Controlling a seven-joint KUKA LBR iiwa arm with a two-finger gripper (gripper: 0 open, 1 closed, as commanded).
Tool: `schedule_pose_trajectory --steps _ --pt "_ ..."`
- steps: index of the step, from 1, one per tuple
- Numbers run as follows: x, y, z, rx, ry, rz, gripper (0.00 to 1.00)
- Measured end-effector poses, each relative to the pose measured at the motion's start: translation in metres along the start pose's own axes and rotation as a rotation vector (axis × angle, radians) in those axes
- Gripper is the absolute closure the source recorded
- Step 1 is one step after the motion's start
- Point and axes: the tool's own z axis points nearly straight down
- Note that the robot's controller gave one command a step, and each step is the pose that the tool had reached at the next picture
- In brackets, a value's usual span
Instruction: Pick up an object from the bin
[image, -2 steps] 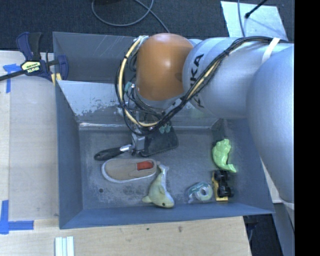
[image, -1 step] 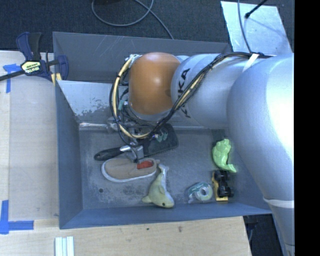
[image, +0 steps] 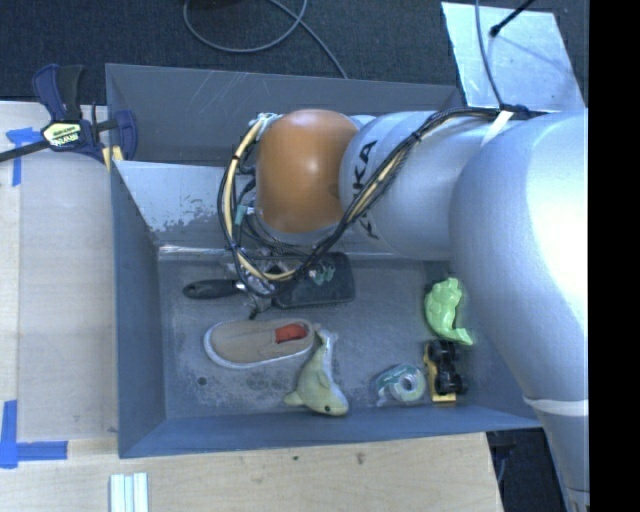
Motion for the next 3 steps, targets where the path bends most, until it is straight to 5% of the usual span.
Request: schedule_pose_trajectory --steps 3 --pt "0.002 0.001 -0.018 -0.002 0.005 -0.007 1.00"
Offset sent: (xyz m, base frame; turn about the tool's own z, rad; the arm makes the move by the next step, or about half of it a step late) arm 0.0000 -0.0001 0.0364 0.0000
